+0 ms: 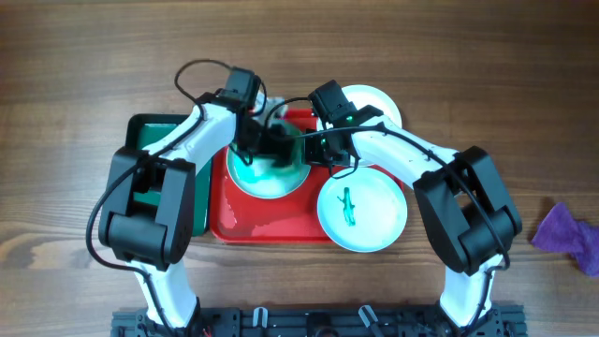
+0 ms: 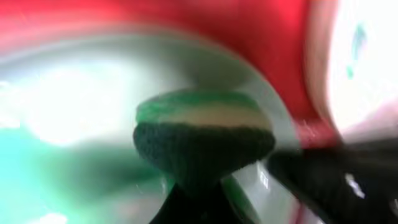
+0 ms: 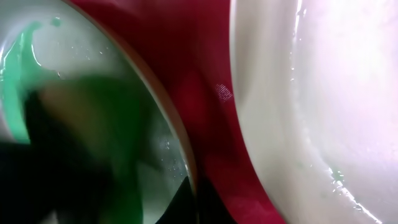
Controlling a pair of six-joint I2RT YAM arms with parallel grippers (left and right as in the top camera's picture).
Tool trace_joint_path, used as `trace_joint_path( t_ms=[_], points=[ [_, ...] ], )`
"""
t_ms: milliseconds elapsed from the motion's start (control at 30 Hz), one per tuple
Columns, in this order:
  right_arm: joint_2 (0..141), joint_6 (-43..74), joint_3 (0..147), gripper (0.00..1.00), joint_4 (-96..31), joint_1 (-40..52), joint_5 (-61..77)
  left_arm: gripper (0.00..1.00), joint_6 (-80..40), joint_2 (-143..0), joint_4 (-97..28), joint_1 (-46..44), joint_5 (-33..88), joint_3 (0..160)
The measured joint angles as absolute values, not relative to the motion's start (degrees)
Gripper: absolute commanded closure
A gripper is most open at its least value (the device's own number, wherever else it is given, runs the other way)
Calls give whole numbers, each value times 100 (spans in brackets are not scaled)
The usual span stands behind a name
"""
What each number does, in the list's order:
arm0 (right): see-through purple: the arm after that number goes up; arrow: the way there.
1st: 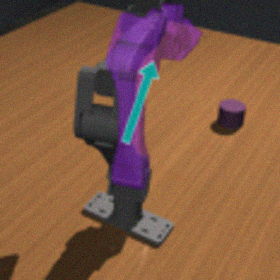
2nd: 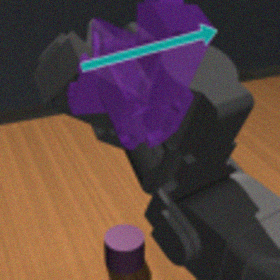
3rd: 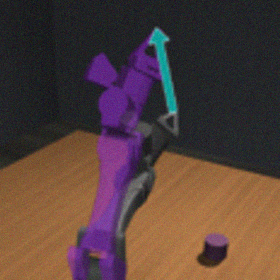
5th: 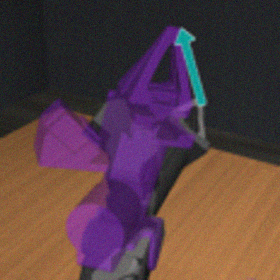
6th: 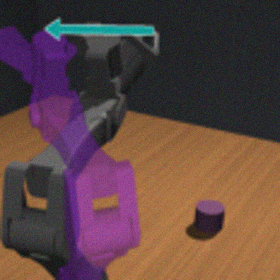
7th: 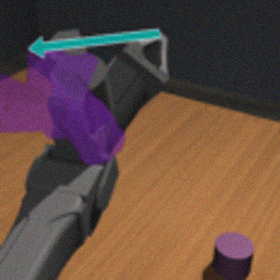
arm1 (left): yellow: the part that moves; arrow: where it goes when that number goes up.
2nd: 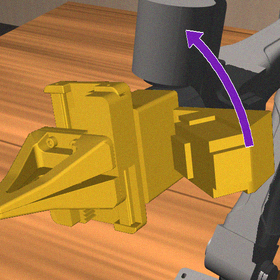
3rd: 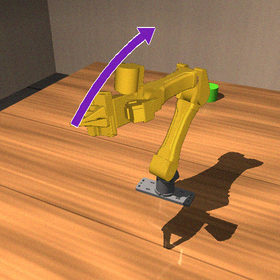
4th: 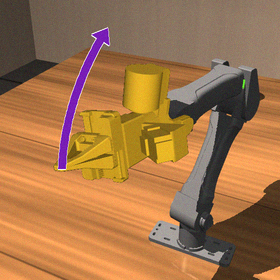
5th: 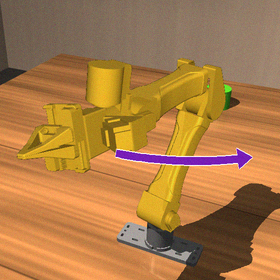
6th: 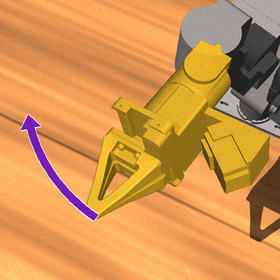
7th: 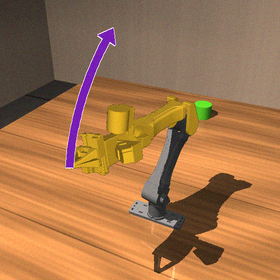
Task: Clean dirty plates on tray and stack at the side
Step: 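Grasp the sponge with left gripper and scrub the plate held by right, then lift the scrubbed plate with right gripper and place it right of the tray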
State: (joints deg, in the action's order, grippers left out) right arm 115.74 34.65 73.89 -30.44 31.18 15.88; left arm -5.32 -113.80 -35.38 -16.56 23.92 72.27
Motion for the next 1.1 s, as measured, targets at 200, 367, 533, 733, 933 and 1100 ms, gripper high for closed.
trace_joint_path(
  t_ms=[200,367,533,733,933,1100],
  points=[
    [11574,3463,7389,96,-3011,3120,1603,96,-2462,-11290,-3889,-1754,14,7369],
    [11579,3454,7389,96,-3011,3151,1647,96,-2781,-11240,-5286,-1758,-342,7428],
    [11579,3422,7389,96,-3022,3146,1647,96,-1035,-11240,-5649,-1791,1627,7336],
    [11579,3426,7389,96,-3037,3140,1643,96,-659,-11260,-4191,-1822,2187,7253],
    [11579,3444,7393,96,-3035,3140,1645,96,-1935,-11262,-4980,-1649,134,7863],
    [11579,3444,7397,96,-3046,3140,1625,96,-2270,-10847,-6882,-1402,-322,9201]
  ],
)
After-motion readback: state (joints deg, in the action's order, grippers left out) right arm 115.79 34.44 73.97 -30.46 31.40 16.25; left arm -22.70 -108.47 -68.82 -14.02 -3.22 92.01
